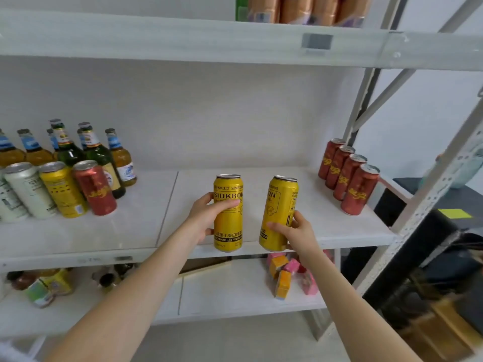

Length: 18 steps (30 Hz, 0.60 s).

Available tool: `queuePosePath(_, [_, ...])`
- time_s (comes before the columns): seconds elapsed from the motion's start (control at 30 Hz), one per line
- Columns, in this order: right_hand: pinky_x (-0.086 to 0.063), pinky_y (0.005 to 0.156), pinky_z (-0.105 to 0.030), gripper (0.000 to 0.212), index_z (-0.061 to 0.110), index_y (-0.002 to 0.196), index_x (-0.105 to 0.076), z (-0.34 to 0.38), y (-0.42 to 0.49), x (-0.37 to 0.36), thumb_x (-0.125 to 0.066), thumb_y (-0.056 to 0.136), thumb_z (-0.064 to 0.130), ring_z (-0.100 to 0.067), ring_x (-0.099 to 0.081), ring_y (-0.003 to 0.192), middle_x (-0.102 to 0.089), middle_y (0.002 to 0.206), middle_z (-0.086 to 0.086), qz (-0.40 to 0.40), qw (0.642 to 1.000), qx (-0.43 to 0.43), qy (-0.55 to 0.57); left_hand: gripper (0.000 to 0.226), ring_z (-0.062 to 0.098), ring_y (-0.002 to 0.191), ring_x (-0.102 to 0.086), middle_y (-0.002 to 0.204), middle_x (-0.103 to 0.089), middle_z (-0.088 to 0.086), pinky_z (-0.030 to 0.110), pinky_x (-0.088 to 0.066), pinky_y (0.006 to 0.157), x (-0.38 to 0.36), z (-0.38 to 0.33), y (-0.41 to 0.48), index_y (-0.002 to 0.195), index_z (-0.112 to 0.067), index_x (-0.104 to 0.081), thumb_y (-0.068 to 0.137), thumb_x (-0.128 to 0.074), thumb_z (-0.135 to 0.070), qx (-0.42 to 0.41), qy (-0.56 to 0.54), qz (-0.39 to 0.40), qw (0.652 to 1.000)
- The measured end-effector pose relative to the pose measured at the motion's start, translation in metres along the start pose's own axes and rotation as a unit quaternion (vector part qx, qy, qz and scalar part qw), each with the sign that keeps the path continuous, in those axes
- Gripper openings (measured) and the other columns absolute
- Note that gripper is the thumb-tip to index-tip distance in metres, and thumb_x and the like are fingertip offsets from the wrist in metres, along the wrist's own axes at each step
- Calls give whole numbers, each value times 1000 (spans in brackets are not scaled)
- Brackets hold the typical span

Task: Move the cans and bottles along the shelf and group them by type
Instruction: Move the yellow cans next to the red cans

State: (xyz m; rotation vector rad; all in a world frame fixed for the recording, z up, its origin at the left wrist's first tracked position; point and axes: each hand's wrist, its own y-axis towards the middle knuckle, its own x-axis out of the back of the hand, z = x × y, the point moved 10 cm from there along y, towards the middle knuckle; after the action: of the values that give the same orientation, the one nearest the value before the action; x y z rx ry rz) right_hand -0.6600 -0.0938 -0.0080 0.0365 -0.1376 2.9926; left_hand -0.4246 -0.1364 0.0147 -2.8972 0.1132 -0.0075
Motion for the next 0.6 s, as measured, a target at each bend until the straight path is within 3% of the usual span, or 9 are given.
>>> queuePosePath(0.13, [-59,74,-36,53,22,120,-57,3,6,64,-83,74,18,-21,-68,98,-69,112,-1,12,1000,7,-8,69,27,113,-59,122,-65,1,56,-47,97,-71,5,-3,127,-30,-57,66,-86,-43,7,-9,1,1000])
queuePosePath(0.23, [-59,75,-38,50,25,115,-58,0,18,104,-84,74,16,-22,-69,98,-69,111,-1,9,1000,3,3,67,26,111,-60,122,-65,2,55,-48,96,-116,4,4,127,-29,-56,67,-86,-41,14,-7,3,1000])
queuePosePath(0.33, [-57,67,-29,51,29,115,-58,-3,35,137,-85,73,19,-16,-69,95,-70,109,4,5,1000,-2,14,65,23,106,-61,119,-66,1,52,-50,93,-149,0,20,124,-29,-58,67,-87,-41,15,-2,3,1000])
queuePosePath(0.47, [-56,67,-28,55,27,119,-58,-8,66,169,-86,72,20,-14,-69,94,-71,108,5,-6,1000,-6,14,62,23,106,-63,115,-69,1,55,-50,94,-181,-7,51,118,-30,-61,63,-88,-41,11,13,10,1000])
queuePosePath(0.6, [-55,63,-23,50,31,111,-60,-10,100,185,-86,71,19,-7,-70,86,-72,103,9,-6,1000,-4,23,62,24,107,-64,115,-70,1,56,-50,95,-197,-16,85,118,-30,-62,63,-88,-41,1,21,7,1000])
